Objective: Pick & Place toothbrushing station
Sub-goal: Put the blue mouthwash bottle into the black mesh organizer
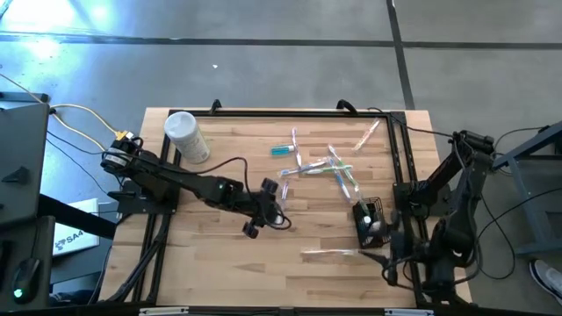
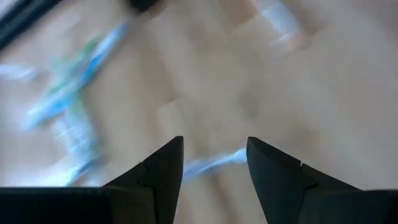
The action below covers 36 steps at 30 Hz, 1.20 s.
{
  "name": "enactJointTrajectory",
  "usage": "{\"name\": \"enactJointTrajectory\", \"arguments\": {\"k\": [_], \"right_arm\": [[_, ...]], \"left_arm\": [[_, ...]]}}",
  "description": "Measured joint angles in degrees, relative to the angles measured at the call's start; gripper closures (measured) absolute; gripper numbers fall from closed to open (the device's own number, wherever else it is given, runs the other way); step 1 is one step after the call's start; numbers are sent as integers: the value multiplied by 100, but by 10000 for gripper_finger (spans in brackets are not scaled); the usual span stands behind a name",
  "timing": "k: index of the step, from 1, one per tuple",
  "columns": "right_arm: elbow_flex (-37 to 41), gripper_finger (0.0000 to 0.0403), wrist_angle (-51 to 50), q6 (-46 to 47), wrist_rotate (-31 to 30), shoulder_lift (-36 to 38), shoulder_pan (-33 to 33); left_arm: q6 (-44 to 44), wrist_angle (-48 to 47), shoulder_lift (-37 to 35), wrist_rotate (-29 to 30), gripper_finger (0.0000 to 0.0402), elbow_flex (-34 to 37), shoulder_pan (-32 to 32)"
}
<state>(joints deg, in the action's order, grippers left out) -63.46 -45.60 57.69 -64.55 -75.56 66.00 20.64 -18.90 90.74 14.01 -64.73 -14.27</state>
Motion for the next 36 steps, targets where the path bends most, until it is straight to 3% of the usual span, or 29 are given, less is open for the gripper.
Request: {"name": "enactJointTrajectory", "arguments": {"k": [5, 8, 13, 20, 25, 30, 36], "right_arm": [[0, 202, 1666, -1938, 46, 5, 0], [0, 202, 2501, -2890, 153, 5, 0], [0, 202, 3165, -3624, 404, 5, 0], [0, 202, 3195, -3541, 472, 3, 0], [0, 202, 3189, -3541, 496, -67, -2], [0, 202, 3190, -3543, 496, -154, -20], [2, 202, 3189, -3504, 500, -169, -80]], "left_arm": [[54, -205, 0, 2767, 229, 1, 91], [710, -289, 0, 3074, 229, -56, 370], [1019, -531, 0, 1735, 229, -405, 1398], [633, -487, 2, -341, 229, -621, 3198], [206, -456, 20, -1440, 229, -623, 3955], [40, -510, 20, -1735, 229, -623, 4291], [53, -515, 20, -1868, 226, -599, 4265]]}}
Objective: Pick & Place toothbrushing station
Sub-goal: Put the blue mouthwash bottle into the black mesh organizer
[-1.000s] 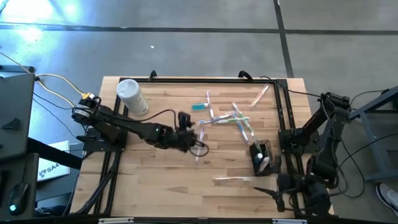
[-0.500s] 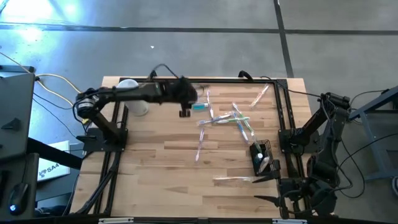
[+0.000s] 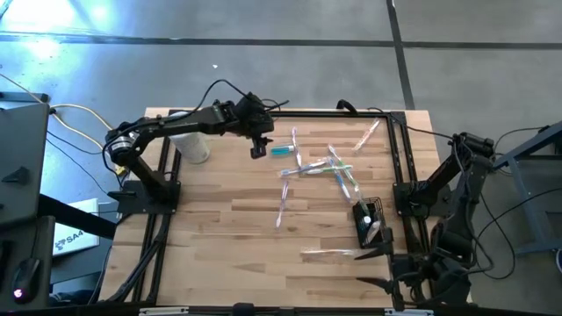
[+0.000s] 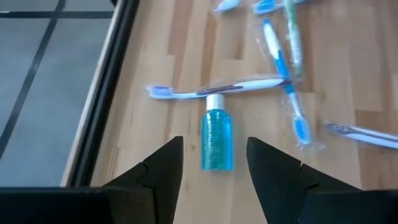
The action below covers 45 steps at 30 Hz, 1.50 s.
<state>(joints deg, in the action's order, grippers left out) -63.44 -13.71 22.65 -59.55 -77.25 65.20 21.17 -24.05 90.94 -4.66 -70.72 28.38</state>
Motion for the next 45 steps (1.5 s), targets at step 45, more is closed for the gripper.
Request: {"name": "enactJointTrajectory", "arguments": {"k": [45], "right_arm": [[2, 202, -42, 170, 13, 0, -12]], "left_arm": [[709, 113, 2187, -879, 82, -479, 160]]}}
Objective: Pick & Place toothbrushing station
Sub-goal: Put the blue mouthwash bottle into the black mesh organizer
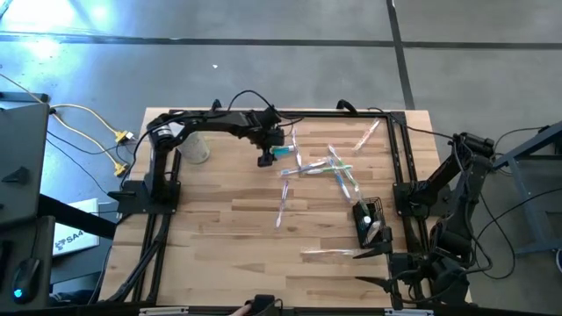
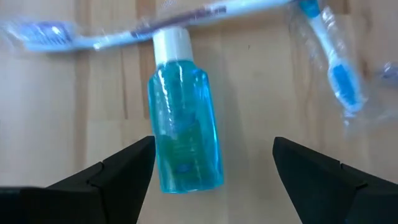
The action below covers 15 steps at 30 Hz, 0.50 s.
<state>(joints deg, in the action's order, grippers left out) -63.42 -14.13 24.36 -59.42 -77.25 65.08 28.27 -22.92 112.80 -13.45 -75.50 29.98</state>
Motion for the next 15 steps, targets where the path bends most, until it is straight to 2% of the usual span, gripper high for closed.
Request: {"name": "enactJointTrajectory", "arguments": {"k": [15], "right_arm": [[29, 202, -41, 136, -2, 0, -2]], "left_arm": [[-155, 232, 255, 182, 82, -2, -90]]}}
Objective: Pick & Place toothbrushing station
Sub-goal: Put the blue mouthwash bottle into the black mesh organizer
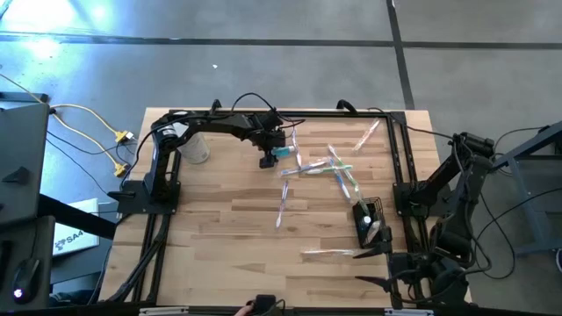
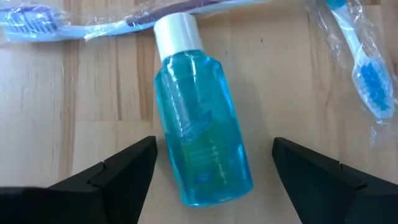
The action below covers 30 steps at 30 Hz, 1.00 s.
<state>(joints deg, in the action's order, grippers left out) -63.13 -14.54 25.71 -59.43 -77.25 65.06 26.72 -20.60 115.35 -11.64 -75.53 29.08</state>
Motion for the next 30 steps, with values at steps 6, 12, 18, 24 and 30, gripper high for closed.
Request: {"name": "enactJointTrajectory", "arguments": {"k": [6, 12, 18, 24, 30], "right_arm": [[128, 202, -23, 249, -19, 0, 1], [157, 202, -24, 275, -38, -2, 1], [157, 202, -24, 275, -40, -2, 0], [157, 202, -20, 315, -42, -2, 0], [157, 202, -4, 321, -80, -2, -21]], "left_arm": [[-24, -11, 4, 95, 107, 0, 0], [-20, -9, 7, 111, 206, 0, -4], [-17, -36, -2, 115, 321, 9, -1], [-55, -132, -39, 137, 323, -25, 0], [-152, -712, -442, 396, 323, -117, -205]]}}
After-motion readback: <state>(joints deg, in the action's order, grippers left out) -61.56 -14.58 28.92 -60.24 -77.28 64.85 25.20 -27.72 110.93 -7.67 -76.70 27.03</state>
